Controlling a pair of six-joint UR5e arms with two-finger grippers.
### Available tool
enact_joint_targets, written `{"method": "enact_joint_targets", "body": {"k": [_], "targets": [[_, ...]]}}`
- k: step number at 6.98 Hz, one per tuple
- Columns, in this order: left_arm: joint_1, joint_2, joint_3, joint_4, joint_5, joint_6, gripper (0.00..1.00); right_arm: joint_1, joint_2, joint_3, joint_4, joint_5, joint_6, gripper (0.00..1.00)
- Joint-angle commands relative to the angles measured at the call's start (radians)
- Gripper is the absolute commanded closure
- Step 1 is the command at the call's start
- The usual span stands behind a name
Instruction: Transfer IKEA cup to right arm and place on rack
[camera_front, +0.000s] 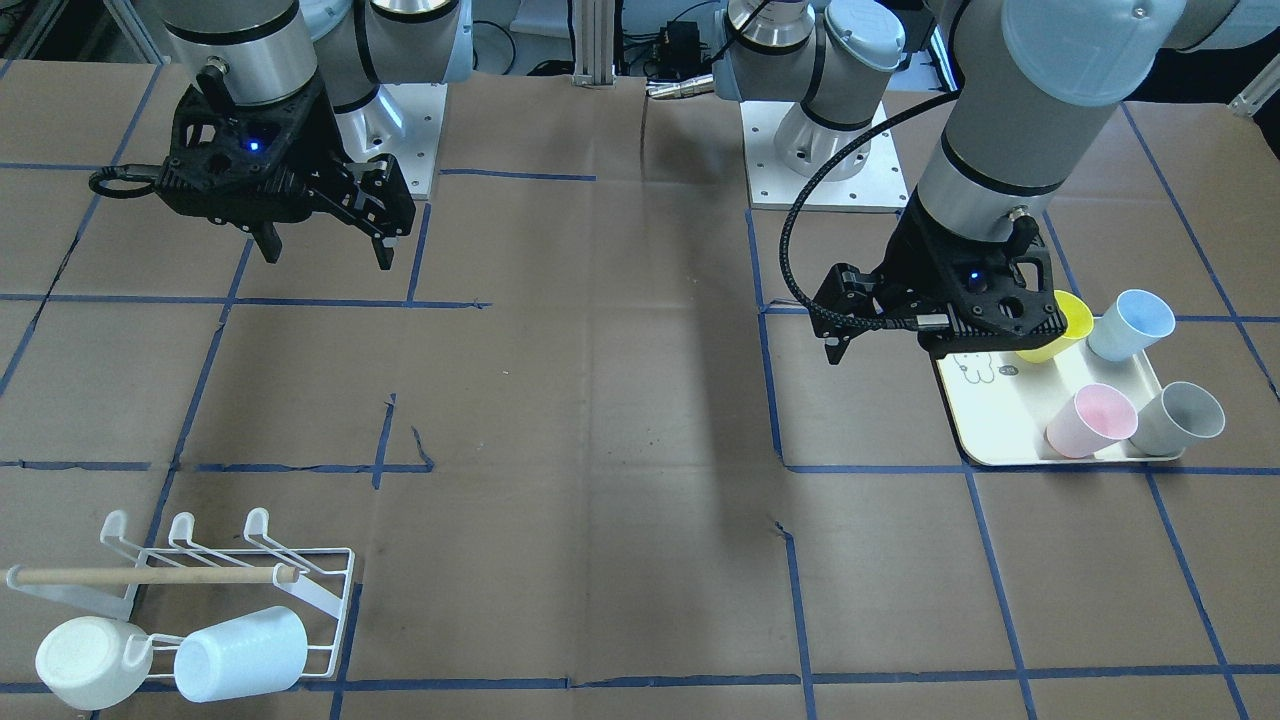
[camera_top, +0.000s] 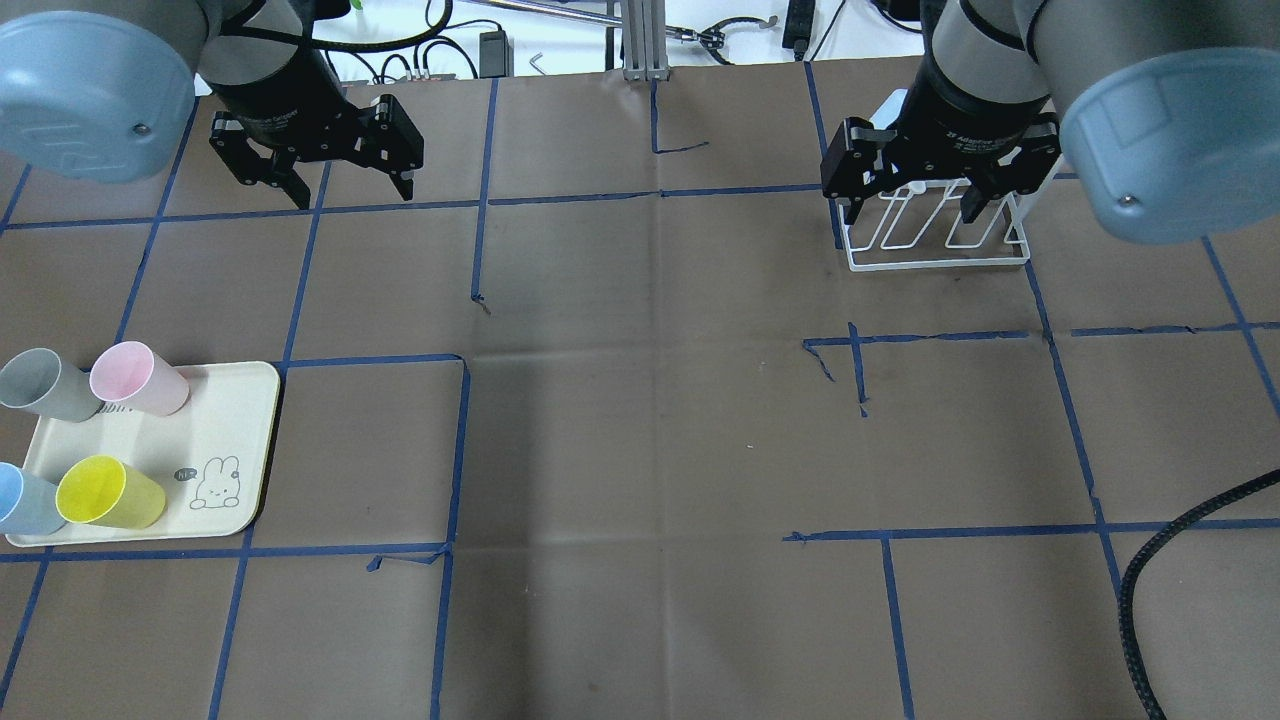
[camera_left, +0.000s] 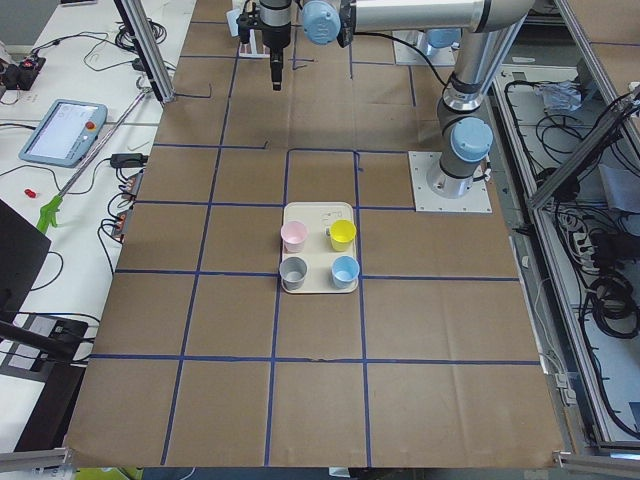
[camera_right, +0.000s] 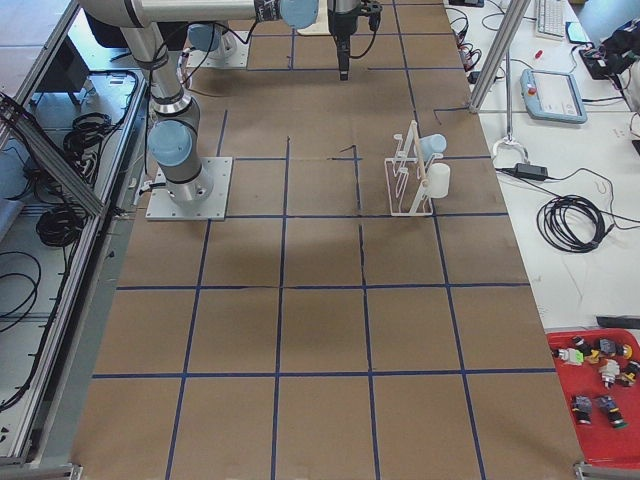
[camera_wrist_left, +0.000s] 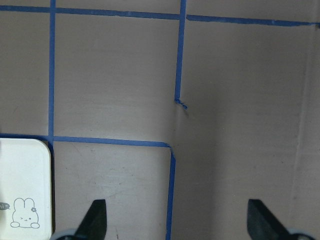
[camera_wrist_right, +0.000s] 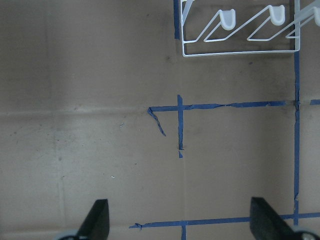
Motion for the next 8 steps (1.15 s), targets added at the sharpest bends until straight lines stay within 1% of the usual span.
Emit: {"method": "enact_joint_targets", "body": {"k": [1, 8], "targets": [[0.000, 0.000, 0.000, 0.000, 0.000, 0.000, 0.00, 0.001, -0.001, 0.002, 0.008, 0.000, -0.002, 0.00], [0.000, -0.015, -0.002, 0.001, -0.001, 0.003, 0.00, 0.001, -0.001, -0.005, 0.008, -0.002, -0.005, 0.00]]}}
